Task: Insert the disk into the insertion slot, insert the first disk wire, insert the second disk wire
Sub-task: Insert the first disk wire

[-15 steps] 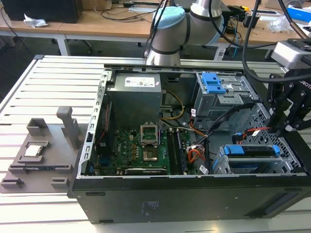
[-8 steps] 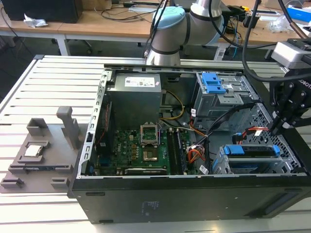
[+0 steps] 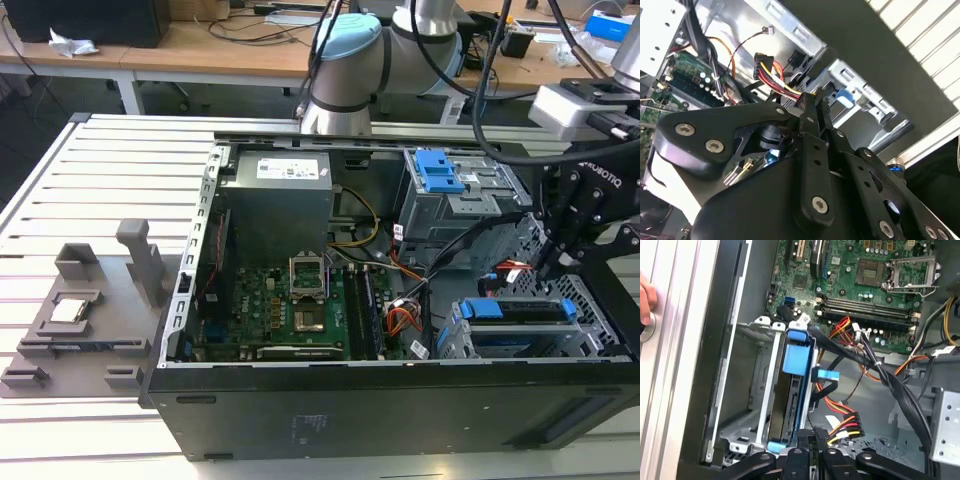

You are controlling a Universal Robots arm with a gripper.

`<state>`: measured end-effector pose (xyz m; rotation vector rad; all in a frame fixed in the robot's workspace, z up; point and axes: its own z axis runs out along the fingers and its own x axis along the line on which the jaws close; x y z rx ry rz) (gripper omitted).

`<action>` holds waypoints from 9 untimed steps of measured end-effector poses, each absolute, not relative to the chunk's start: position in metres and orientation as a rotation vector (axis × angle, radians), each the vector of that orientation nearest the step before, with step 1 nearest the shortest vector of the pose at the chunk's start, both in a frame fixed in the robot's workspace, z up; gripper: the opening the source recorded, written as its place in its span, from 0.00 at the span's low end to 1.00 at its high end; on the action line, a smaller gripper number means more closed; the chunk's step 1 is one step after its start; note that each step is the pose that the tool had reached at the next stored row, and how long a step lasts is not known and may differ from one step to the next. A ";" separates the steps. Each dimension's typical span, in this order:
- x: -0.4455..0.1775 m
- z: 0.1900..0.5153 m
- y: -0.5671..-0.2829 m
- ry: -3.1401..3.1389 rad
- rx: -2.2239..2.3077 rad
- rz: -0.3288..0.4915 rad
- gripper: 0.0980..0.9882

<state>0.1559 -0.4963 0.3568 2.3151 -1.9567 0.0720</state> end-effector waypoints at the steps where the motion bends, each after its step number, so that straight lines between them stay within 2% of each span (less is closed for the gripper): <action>1: 0.153 0.357 -0.498 -1.957 2.315 0.072 0.08; 6: 0.153 0.355 -0.519 -1.960 2.312 0.072 0.08; 9: 0.153 0.355 -0.521 -1.971 2.302 0.071 0.08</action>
